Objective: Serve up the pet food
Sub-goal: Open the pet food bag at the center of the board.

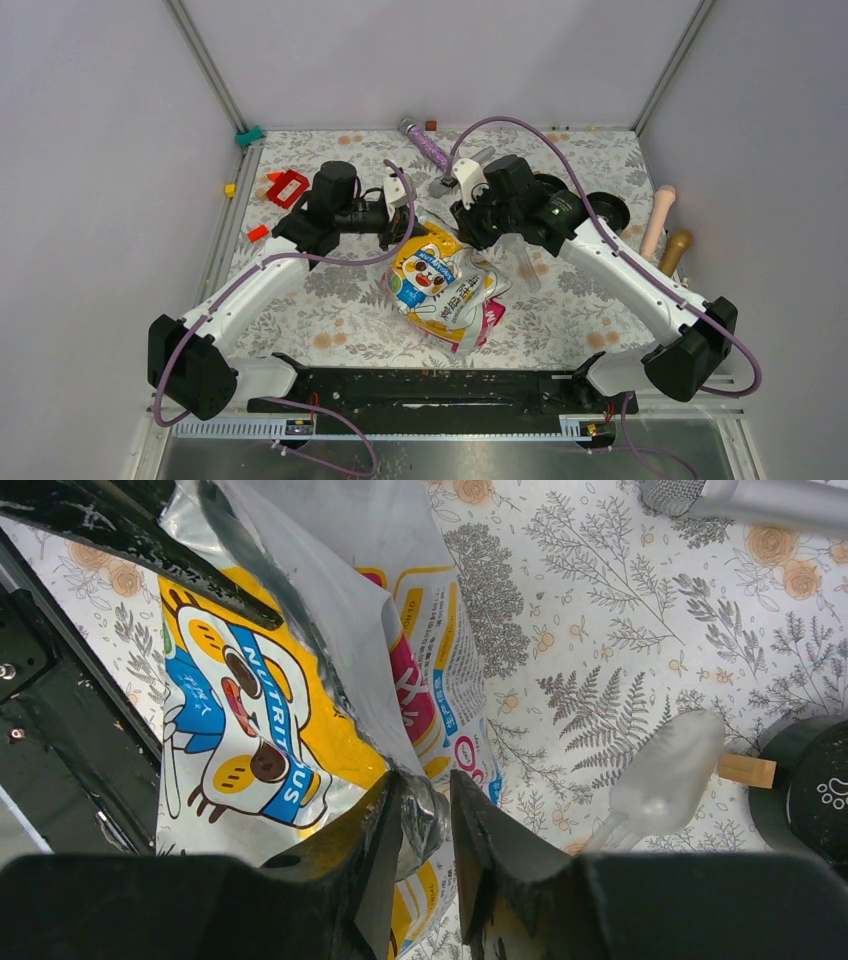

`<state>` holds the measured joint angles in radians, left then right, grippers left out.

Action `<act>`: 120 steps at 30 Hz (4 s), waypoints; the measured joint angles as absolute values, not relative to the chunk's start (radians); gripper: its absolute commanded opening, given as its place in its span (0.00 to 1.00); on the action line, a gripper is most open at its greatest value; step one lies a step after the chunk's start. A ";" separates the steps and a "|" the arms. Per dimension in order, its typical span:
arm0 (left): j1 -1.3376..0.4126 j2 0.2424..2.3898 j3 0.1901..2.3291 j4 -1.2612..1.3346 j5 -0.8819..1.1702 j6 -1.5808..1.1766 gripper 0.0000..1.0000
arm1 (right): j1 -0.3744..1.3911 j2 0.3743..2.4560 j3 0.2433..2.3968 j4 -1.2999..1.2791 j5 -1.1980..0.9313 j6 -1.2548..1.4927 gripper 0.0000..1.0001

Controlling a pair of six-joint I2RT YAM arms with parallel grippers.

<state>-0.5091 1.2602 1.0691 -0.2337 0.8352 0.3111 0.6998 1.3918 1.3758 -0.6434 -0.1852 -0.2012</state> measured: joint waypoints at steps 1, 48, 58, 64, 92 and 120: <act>-0.509 1.259 1.069 -0.235 0.836 0.313 0.00 | 0.700 1.388 1.375 -0.641 -0.183 -0.200 0.31; -0.513 1.194 1.017 -0.259 0.880 0.373 0.00 | 0.668 1.431 1.393 -0.623 -0.402 -0.064 0.00; -0.527 1.260 1.058 -0.160 0.672 0.044 0.00 | 0.669 1.276 1.168 -0.308 -0.407 0.555 0.00; -0.529 1.340 1.131 -0.165 0.638 -0.064 0.00 | 0.718 1.226 1.071 -0.166 -0.244 0.756 0.00; -0.532 1.210 1.007 -0.092 0.706 0.060 0.00 | 0.783 1.154 1.288 -0.511 -0.061 0.190 0.54; -0.538 1.095 0.875 0.023 0.598 0.031 0.00 | 0.784 1.361 1.433 -0.490 -0.044 0.339 0.51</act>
<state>-0.5385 1.0946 0.8745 0.0235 0.5976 0.0307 0.7837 1.3613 1.4334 -0.4904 -0.0444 0.3389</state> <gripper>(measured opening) 0.010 0.511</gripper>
